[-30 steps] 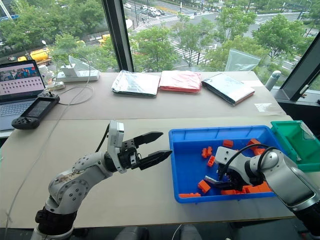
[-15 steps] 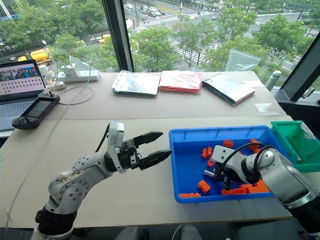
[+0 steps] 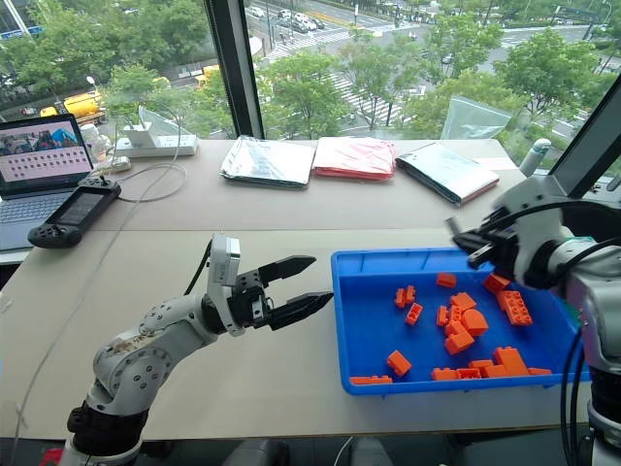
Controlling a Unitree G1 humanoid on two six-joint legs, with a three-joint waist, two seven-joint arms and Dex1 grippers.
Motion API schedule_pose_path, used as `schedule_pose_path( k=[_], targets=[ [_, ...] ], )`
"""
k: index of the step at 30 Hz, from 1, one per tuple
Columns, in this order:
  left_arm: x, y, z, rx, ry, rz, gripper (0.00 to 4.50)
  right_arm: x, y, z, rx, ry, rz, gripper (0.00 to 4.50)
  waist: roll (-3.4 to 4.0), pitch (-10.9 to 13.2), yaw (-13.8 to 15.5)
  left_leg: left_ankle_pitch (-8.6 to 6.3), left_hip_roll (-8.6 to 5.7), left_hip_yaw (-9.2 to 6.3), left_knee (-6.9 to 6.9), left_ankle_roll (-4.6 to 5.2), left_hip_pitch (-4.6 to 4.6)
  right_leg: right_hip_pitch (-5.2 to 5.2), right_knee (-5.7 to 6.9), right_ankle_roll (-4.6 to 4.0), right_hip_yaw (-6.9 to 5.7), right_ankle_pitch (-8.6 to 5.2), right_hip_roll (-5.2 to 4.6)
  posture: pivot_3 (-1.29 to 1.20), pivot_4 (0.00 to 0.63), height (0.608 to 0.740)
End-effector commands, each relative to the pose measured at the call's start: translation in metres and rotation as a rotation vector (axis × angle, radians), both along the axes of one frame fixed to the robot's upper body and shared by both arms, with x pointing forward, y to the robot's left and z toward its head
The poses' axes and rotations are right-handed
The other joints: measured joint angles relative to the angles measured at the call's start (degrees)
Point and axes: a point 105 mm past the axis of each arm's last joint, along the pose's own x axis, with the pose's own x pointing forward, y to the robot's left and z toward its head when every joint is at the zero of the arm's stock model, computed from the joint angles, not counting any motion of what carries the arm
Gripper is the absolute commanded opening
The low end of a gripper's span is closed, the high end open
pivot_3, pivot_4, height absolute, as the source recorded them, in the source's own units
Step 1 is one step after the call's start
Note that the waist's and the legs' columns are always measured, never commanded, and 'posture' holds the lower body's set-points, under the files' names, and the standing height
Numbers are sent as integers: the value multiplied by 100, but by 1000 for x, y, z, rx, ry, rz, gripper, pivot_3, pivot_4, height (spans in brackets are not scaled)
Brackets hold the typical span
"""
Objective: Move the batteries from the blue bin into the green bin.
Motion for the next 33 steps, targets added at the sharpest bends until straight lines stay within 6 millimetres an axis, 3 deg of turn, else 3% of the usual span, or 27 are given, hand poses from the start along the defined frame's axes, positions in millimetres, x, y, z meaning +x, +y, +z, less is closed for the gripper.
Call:
schedule_pose_path(
  k=[1,3,4,9,13,16,20,22,24,27,30,33],
  targets=[
    [-4,-1,12,-20,-52,-10,4500,-11,-15,11,-41,-39,-79,231,0,0,-21,0,1,0,0,0,0,0,0,0,0,0,2,0,150,740],
    [-4,-1,12,-21,-51,-9,4500,-13,-18,8,-33,-41,-97,1233,0,0,-35,0,2,1,-1,0,1,1,0,0,0,0,4,0,150,740],
    [-4,-1,12,-21,-51,-8,4500,-12,-19,8,-34,-42,-101,1396,0,0,-43,0,2,1,-1,0,0,0,0,0,0,0,4,0,150,740],
    [-4,0,12,-19,-52,-5,4500,-11,-20,12,-55,-51,-102,3125,1,-1,-83,0,3,1,-1,0,1,0,0,0,0,0,6,0,150,740],
    [-4,0,12,-22,-50,-5,4500,-8,-14,26,-49,-136,-70,4446,1,-1,-88,0,3,2,-1,0,2,0,0,0,0,0,6,0,150,740],
    [-3,0,13,-27,-52,-4,4500,4,15,41,-56,-216,112,4484,2,-1,-94,0,3,1,-1,0,2,0,0,0,1,0,6,0,150,740],
    [-3,0,13,-27,-51,-6,4500,11,70,35,-53,-205,469,4484,1,-1,-96,-1,9,-2,-2,1,2,1,-1,0,0,0,11,0,150,740],
    [-3,-1,12,-26,-49,-9,4500,0,114,22,-25,-162,748,4484,1,-1,-81,-1,9,-6,-1,2,1,2,-1,0,0,0,9,0,150,740],
    [-2,-1,11,-23,-48,-11,4500,-17,145,4,-5,-80,953,4484,1,-1,-51,-1,11,-11,-1,2,-1,5,-4,1,-6,0,7,0,150,740],
    [-2,-2,12,-23,-50,-13,4500,-34,165,-9,16,-14,1102,4484,1,-1,-51,-3,13,-20,0,5,-4,5,-6,1,-8,0,5,0,150,740],
    [0,-1,10,-11,-50,-9,4500,-70,194,-28,31,121,1391,4484,1,0,-33,-3,11,-20,7,5,0,10,-6,3,-4,0,1,0,150,740],
    [0,0,9,-4,-50,-9,4500,-85,204,-40,43,206,1502,4484,0,0,-38,-4,11,-17,4,7,26,37,-14,3,-7,-1,10,0,150,740]
  ],
)
